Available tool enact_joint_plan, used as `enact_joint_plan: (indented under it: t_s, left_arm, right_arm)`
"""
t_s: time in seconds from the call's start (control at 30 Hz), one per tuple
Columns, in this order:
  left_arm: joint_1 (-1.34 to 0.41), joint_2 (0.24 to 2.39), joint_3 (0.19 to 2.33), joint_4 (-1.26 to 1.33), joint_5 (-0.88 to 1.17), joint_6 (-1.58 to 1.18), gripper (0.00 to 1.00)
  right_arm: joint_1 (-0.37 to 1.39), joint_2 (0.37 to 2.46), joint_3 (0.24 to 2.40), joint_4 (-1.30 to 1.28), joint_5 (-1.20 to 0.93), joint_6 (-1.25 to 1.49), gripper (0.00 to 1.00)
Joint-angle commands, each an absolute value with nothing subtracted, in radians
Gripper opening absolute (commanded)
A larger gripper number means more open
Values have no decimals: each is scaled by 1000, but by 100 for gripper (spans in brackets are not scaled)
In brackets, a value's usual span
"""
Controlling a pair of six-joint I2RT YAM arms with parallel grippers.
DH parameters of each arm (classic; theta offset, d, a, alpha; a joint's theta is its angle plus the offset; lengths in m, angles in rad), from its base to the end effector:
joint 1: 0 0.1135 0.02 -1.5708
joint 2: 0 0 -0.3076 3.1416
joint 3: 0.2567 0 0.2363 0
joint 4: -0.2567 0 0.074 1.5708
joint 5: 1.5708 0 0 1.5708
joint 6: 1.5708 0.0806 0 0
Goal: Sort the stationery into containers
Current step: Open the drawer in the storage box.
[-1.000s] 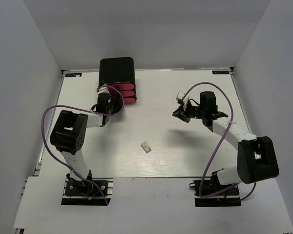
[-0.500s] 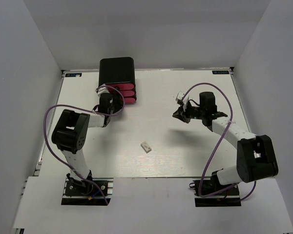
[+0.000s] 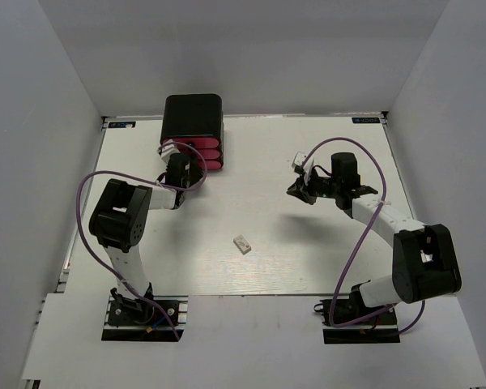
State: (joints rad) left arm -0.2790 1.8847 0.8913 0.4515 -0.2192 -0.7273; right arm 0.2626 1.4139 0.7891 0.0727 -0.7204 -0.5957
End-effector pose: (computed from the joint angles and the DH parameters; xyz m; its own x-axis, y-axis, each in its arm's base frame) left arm 0.4094 -0.0990 0.1686 -0.4300 -0.5519 -0.7145 -0.2626 0.8337 -0.4858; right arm 0.2827 0.1310 0.2617 -0.0055 -0.4381 -0.8989 -0.8947 0.4037 -0.1913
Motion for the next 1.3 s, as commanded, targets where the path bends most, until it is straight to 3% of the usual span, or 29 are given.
enact_joint_plan:
  t_s: [0.0,0.23,0.63,0.73,0.77,0.8,0.83,0.87,0.9,1.07,1.27]
  left_arm:
    - [-273,1856,904,453,-287,-741,29]
    - [-282,1835,859,474,-278,-741,21]
    - [-301,1654,637,496,-258,-741,19]
    - [-310,1595,585,479,-245,-741,22]
    - [-310,1583,584,479,-236,-741,34]
    - [-310,1562,572,463,-236,-741,43]
    - [-310,1552,572,437,-236,-741,49]
    - [-310,1543,572,437,-236,-741,55]
    - [-310,1533,572,425,-236,-727,59]
    - [-310,1425,543,391,-204,-689,63]
    - [-310,1249,489,312,-193,-667,65]
  right_arm:
    - [256,1419,828,69,-729,-607,18]
    - [259,1419,828,69,-732,-607,18]
    - [258,1425,825,69,-741,-609,18]
    - [261,1419,828,23,-774,-636,31]
    - [264,1422,834,3,-805,-673,45]
    - [264,1422,841,-79,-830,-701,53]
    - [268,1434,857,-159,-910,-760,64]
    - [271,1451,882,-204,-939,-829,83]
    - [287,1463,896,-345,-963,-869,90]
    - [366,1568,1011,-589,-1016,-1081,90]
    - [563,1588,971,-531,-942,-1112,90]
